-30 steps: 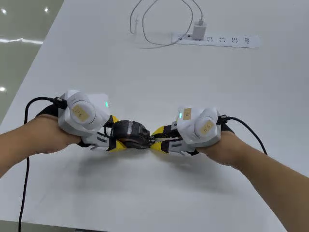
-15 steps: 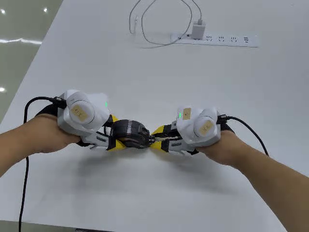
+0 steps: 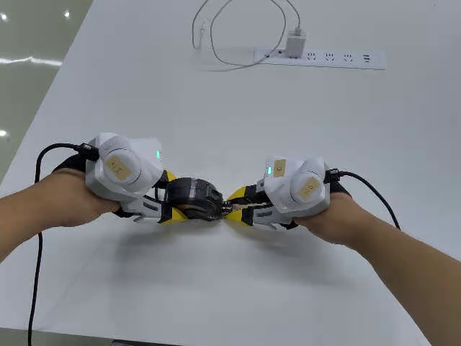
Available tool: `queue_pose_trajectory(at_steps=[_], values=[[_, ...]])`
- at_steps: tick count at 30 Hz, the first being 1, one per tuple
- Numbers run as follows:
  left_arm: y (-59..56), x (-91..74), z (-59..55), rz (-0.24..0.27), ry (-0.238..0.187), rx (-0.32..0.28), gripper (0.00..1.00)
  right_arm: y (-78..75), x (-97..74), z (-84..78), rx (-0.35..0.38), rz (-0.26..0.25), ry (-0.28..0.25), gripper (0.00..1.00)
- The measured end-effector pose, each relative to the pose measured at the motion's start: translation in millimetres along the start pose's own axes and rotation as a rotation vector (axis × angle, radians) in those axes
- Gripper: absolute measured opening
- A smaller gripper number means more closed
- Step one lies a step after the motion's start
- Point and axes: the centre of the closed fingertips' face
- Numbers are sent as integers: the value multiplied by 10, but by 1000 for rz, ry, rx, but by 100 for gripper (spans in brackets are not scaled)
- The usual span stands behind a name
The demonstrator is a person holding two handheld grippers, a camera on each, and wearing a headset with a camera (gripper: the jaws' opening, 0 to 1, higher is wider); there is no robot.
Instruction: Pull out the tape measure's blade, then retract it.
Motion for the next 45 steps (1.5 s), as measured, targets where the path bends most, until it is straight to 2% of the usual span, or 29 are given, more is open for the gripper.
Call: queue_pose_trajectory(at_steps=[6, 19, 45], values=[[1, -4, 1, 1, 2, 3, 27, 5, -9, -9, -6, -3, 8, 9], [-7, -6, 9, -1, 1, 1, 27, -4, -154, -201, 12, -17, 33, 9], [-1, 9, 8, 1, 5, 1, 27, -26, -388, -488, 33, -40, 78, 8]])
Point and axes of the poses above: the centre of the closed fingertips' face, and the gripper's own axes: x roughly forward along the fingers, y roughly to its left, z roughly out of its top, and after that the axes turned 15 degrees about y, right-handed
